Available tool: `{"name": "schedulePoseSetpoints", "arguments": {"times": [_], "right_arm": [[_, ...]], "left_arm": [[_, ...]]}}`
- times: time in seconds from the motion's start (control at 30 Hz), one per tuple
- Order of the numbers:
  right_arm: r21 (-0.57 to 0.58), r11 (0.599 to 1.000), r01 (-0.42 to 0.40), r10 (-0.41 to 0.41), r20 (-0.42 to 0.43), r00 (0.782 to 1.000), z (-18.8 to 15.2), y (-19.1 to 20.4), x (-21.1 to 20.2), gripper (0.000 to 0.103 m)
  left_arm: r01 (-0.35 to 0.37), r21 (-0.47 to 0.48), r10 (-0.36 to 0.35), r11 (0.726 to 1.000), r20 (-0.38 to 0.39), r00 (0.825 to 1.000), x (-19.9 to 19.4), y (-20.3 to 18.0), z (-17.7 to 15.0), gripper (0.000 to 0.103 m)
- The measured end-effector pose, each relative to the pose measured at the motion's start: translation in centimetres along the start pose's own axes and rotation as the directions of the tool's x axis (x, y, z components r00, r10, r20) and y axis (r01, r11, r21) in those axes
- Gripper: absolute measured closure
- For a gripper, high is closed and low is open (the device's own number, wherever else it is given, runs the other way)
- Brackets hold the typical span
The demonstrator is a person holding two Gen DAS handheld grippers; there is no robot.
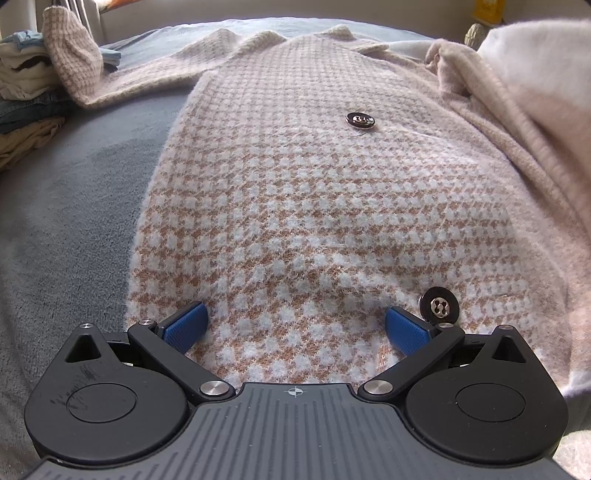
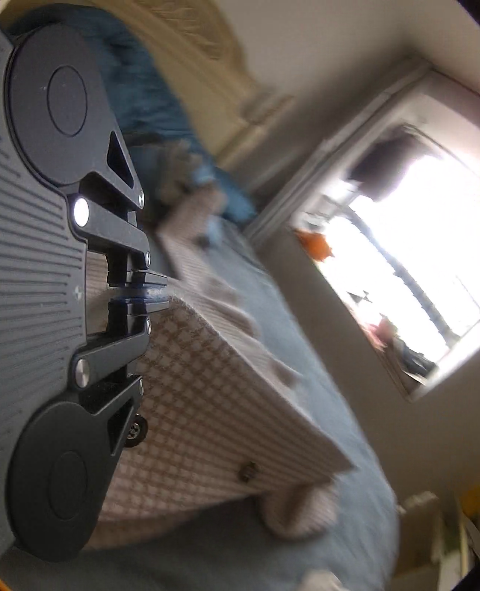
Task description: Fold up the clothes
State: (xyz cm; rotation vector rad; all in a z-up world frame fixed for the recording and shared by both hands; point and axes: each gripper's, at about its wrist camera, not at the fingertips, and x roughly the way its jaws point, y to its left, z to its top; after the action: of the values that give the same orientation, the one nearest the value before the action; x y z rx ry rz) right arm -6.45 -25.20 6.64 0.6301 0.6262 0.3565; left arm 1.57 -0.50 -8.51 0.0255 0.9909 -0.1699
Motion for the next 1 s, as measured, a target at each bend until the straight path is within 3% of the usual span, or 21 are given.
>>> {"name": "schedulePoseSetpoints", "arguments": {"times": [0.17, 0.27, 0.37, 0.47, 0.63, 0.87, 1.0], "right_arm": [[-0.018, 1.000, 0.005, -0.007, -0.129, 0.992, -2.7, 0.5, 3.3, 0.099], [-0.092, 0.996, 0.011, -0.030, -0.211, 0.977, -3.9, 1.0, 4.5, 0.099], [-0.197, 0.980, 0.012, -0.072, -0.301, 0.951, -5.7, 2.2, 5.9, 0.099], [-0.305, 0.952, 0.010, -0.134, -0.389, 0.911, -7.5, 2.6, 7.8, 0.099], [-0.406, 0.914, -0.008, -0.213, -0.495, 0.842, -10.1, 2.4, 10.3, 0.099], [-0.467, 0.883, -0.045, -0.237, -0.528, 0.816, -11.4, 2.7, 10.6, 0.098], [-0.463, 0.885, -0.046, -0.242, -0.543, 0.804, -11.4, 2.6, 11.8, 0.098]], "left_arm": [[0.060, -0.081, -0.059, 0.995, 0.007, 0.998, -0.6, 1.5, 0.7, 0.000], [0.118, -0.171, -0.117, 0.978, 0.019, 0.993, -1.1, 3.0, 1.3, 0.001], [0.172, -0.253, -0.168, 0.952, 0.038, 0.985, -1.3, 4.4, 1.7, 0.002], [0.212, -0.311, -0.205, 0.927, 0.055, 0.977, -1.3, 5.4, 1.9, 0.002], [0.217, -0.312, -0.210, 0.925, 0.057, 0.976, -1.4, 5.3, 2.1, 0.002], [0.204, -0.290, -0.195, 0.935, 0.060, 0.979, -1.7, 4.9, 2.2, 0.002], [0.184, -0.252, -0.177, 0.950, 0.052, 0.983, -1.8, 4.5, 2.3, 0.002]]}}
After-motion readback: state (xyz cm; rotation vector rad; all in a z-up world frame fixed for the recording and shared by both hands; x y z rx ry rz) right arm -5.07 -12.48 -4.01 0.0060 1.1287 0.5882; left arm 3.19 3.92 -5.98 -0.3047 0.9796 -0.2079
